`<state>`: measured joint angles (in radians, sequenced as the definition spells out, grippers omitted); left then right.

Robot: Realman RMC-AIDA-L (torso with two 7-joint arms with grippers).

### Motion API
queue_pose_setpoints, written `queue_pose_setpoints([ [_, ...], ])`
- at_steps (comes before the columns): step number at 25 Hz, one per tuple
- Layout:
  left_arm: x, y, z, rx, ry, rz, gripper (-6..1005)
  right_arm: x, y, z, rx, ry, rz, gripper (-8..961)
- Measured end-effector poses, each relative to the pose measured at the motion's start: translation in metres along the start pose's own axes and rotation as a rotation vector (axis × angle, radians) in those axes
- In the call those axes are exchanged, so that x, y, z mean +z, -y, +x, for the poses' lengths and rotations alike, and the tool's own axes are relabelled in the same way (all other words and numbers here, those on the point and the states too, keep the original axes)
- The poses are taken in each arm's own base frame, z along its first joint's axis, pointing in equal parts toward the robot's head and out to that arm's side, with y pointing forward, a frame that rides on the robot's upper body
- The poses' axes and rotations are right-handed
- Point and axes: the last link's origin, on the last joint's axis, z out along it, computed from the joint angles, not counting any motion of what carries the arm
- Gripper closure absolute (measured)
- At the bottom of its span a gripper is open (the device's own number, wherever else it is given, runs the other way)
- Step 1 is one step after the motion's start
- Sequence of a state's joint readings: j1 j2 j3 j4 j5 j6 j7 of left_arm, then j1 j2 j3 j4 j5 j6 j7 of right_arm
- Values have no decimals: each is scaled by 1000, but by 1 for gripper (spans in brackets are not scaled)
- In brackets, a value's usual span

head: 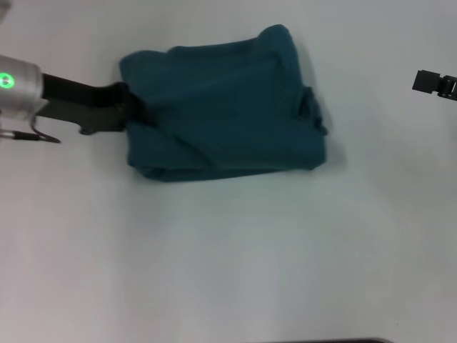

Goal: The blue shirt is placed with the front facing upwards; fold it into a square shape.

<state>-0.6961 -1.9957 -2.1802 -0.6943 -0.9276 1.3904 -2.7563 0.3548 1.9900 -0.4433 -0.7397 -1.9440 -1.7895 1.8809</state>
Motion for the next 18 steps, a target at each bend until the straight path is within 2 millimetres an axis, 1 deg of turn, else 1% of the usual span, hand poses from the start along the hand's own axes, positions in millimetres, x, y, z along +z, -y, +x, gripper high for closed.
queue_pose_setpoints([
  [2,-15,6,9,22,-16,30,858,1,0,0,-1,-3,-1,337],
  [5,-25,11,15,35,-24,59,862,2,0,2,8,-3,-6,337],
  [7,-27,14,16,37,-21,82,863,3,0,4,17,-3,-11,337],
  [13,-24,19,13,40,-12,120,863,4,0,4,18,-4,-13,337],
  [17,-30,18,18,87,-72,145,864,5,0,4,17,-6,-18,336],
  [18,-35,18,20,95,-89,159,835,5,0,4,16,-7,-20,336],
])
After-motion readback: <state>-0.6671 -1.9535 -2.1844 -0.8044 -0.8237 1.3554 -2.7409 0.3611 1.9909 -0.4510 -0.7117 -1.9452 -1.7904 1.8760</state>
